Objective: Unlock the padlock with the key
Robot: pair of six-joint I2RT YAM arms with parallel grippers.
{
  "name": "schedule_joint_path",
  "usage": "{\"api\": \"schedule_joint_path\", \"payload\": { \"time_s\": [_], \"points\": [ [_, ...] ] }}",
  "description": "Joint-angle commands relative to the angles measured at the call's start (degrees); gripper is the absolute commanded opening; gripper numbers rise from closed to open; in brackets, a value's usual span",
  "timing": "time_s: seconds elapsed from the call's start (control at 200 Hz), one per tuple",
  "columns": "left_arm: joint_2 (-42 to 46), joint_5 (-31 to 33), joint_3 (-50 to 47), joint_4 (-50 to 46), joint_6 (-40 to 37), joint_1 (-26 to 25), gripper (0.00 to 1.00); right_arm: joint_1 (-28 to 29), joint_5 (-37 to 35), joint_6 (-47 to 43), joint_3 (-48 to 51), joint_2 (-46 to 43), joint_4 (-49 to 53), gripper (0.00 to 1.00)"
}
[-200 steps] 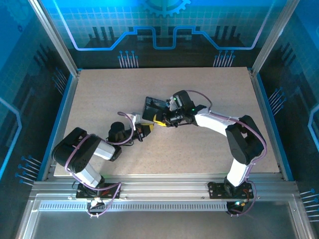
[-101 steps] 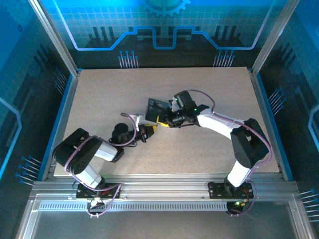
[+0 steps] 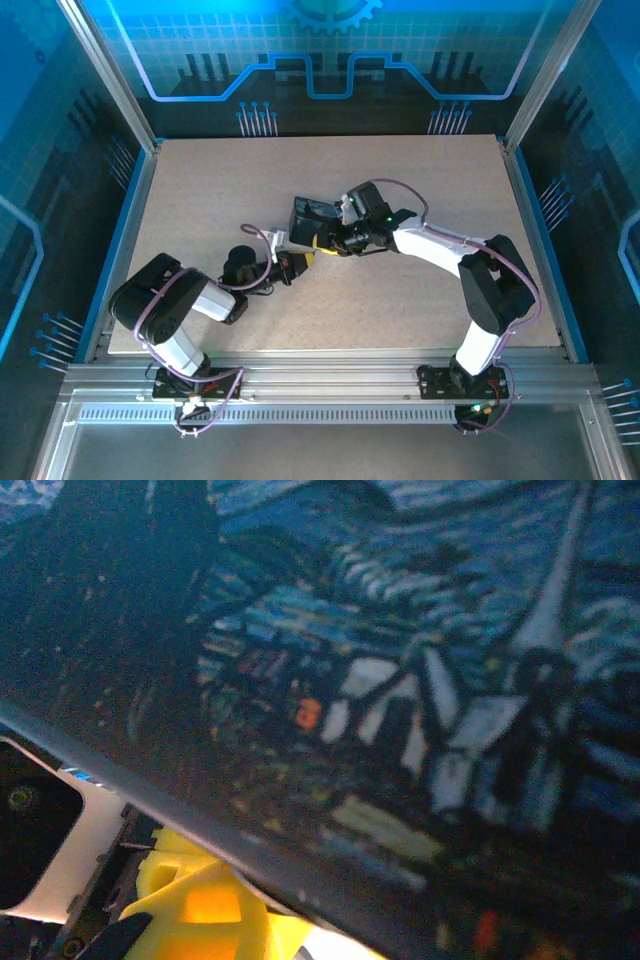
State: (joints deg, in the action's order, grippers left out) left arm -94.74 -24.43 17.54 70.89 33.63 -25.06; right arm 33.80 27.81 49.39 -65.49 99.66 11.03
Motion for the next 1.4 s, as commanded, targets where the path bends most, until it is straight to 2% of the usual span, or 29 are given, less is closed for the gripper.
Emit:
{"api": "schedule_joint_path", "payload": {
  "time_s": [0.0, 0.27, 0.455, 0.575, 0.72, 0.87, 0.915, 0.965, 1.065, 1.13, 1.391],
  "points": [
    [1.4, -4.2, 4.0, 9.4, 3.1, 1.5, 0.00, 1.8, 6.8, -4.9, -0.7, 2.0, 1.4, 0.00],
    [2.2, -8.5, 4.8, 9.4, 6.2, 4.0, 0.00, 1.3, 11.5, -4.9, 1.0, 2.9, -5.0, 0.00],
    [2.3, -7.3, 4.8, 9.4, 5.5, 4.1, 0.00, 1.3, 11.7, -4.9, 2.0, 2.3, -6.6, 0.00],
    [2.8, -2.3, 3.8, 9.3, 1.1, 1.0, 0.00, 1.9, 10.0, -2.9, 2.0, 2.3, -5.6, 0.00],
    [2.5, 8.2, 2.2, 9.3, -7.0, -5.9, 0.00, 3.4, 8.1, -2.1, 0.0, 1.4, -1.6, 0.00],
    [3.1, 15.8, 0.0, 9.3, -12.9, -9.0, 0.00, 3.6, 4.7, -2.0, -1.5, -0.3, 4.0, 0.00],
    [3.6, 16.4, -0.5, 9.3, -13.5, -9.2, 0.00, 3.6, 4.4, -1.9, -1.4, -0.8, 4.4, 0.00],
    [3.6, 14.5, -0.4, 9.3, -11.6, -8.0, 0.00, 3.6, 4.5, -2.1, -1.3, -1.1, 4.1, 0.00],
    [0.7, 1.6, 2.4, 9.4, -0.3, -0.3, 0.00, 3.5, 6.8, -3.1, 0.0, -1.2, 0.6, 0.00],
    [0.3, -3.2, 3.6, 9.4, 2.1, 1.6, 0.00, 3.2, 8.5, -3.3, 1.3, -1.2, -1.9, 0.00],
    [2.1, -12.8, 5.7, 9.4, 9.2, 5.2, 0.00, 1.6, 11.3, -2.6, 4.0, -1.0, -7.6, 0.00]
  ]
}}
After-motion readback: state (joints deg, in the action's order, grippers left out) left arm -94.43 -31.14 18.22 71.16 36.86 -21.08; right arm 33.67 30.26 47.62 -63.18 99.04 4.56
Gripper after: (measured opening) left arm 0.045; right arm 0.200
